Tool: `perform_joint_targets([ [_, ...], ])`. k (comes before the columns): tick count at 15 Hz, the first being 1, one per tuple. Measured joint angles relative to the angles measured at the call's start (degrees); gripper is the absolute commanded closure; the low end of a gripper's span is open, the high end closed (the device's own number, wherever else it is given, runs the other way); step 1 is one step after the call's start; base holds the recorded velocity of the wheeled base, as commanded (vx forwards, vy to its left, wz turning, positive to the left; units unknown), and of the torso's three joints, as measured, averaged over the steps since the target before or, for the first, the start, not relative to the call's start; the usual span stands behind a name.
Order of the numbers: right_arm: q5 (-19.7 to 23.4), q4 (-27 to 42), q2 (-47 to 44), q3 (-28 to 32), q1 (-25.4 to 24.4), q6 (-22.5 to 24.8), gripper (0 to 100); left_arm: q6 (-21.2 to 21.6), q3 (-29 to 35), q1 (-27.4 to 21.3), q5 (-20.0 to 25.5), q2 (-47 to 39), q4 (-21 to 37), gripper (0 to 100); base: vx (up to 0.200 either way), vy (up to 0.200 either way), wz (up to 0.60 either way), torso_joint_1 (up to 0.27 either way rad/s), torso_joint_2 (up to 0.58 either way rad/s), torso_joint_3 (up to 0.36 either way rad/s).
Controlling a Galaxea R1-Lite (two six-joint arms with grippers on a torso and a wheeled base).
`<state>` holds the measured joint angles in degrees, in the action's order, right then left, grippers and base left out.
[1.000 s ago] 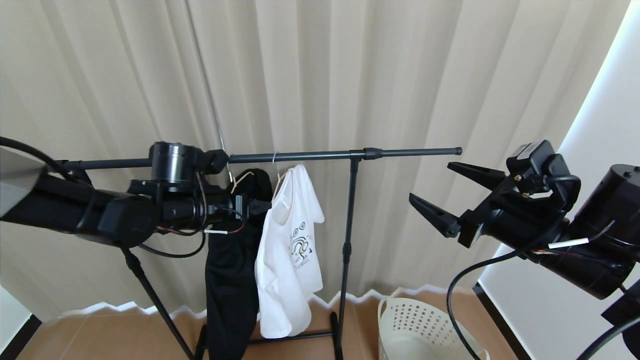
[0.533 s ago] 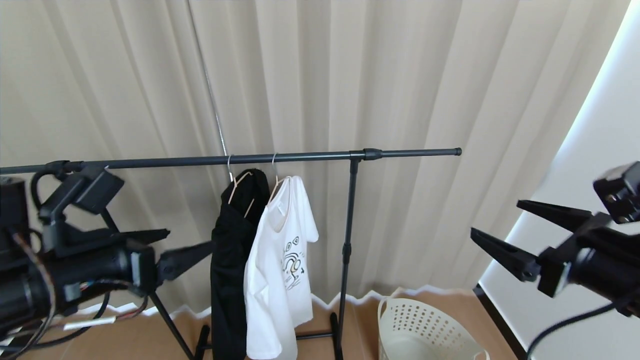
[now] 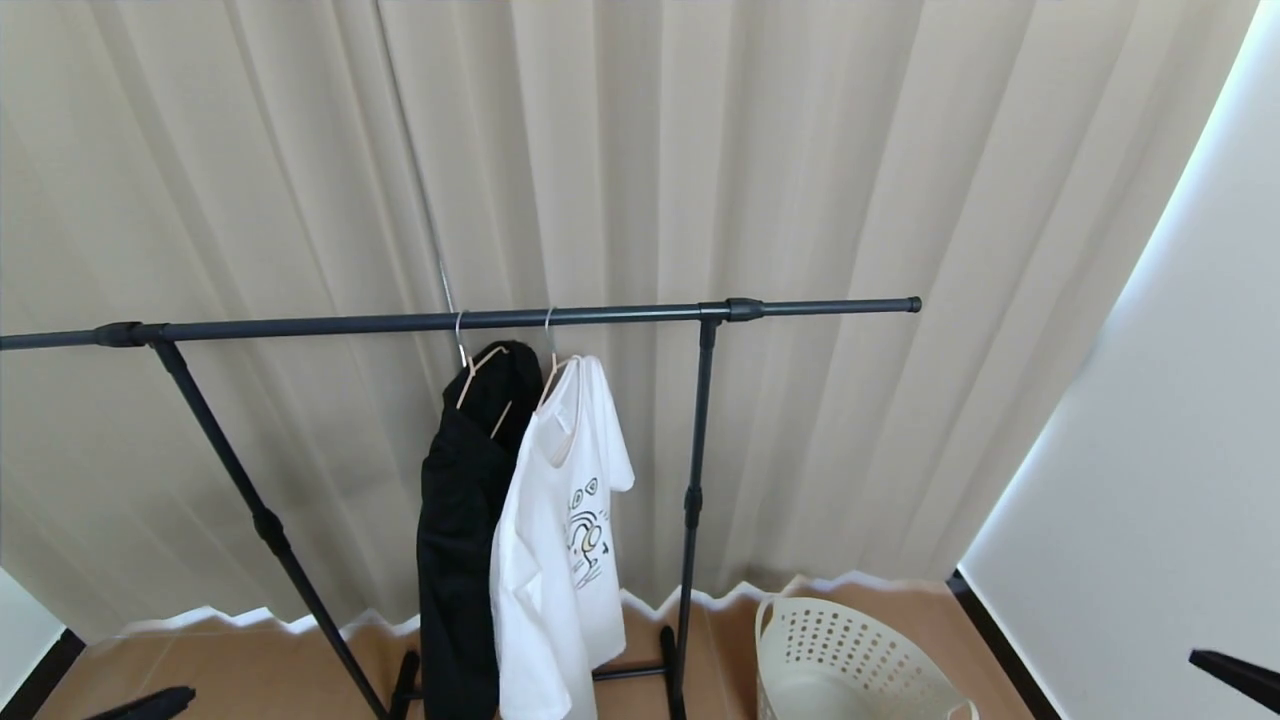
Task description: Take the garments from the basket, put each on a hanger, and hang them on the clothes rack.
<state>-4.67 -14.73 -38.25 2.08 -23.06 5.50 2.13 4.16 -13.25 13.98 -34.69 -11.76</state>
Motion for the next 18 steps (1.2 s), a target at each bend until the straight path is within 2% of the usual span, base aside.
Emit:
perform_joint_targets([
  [2, -0.2, 11.9, 9.9, -1.0, 0.4, -0.4, 0, 1.4, -1.8, 0.0, -0.1, 8.5, 7.5, 0, 0.0, 0.0, 0.0, 0.0, 0.0, 0.0],
  [3, -0.4, 14.3, 13.9, -1.0, 1.4, -0.8, 0, 2.2, -2.1, 0.0, -0.6, 12.4, 10.9, 0, 0.0, 0.0, 0.0, 0.0, 0.0, 0.0],
  [5, -0.6, 16.5, 20.2, -1.1, 6.5, -1.1, 0, 3.9, -2.3, 1.4, -4.1, 19.2, 15.9, 0, 0.0, 0.0, 0.0, 0.0, 0.0, 0.0],
  [9, 0.3, 17.5, 30.2, -1.0, 18.1, -1.2, 0, 4.9, -2.3, 9.7, -5.5, 28.1, 16.6, 0, 0.0, 0.0, 0.0, 0.0, 0.0, 0.0],
  [11, 2.2, 17.4, 34.4, -1.0, 21.7, -1.5, 0, 4.8, -2.4, 11.8, -6.1, 31.7, 16.5, 0, 0.0, 0.0, 0.0, 0.0, 0.0, 0.0],
  [12, 2.4, 17.3, 35.8, -1.1, 22.6, -1.8, 0, 4.6, -2.5, 12.2, -6.3, 32.9, 16.5, 0, 0.0, 0.0, 0.0, 0.0, 0.0, 0.0],
  [14, 3.1, 17.1, 37.4, -1.1, 23.1, -5.8, 0, 3.1, -2.6, 12.5, -7.6, 34.1, 15.7, 0, 0.0, 0.0, 0.0, 0.0, 0.0, 0.0],
  [18, 3.2, 17.1, 38.2, -1.1, 23.3, -6.2, 0, -0.2, -2.6, 12.6, -7.6, 34.7, 15.7, 0, 0.0, 0.0, 0.0, 0.0, 0.0, 0.0],
])
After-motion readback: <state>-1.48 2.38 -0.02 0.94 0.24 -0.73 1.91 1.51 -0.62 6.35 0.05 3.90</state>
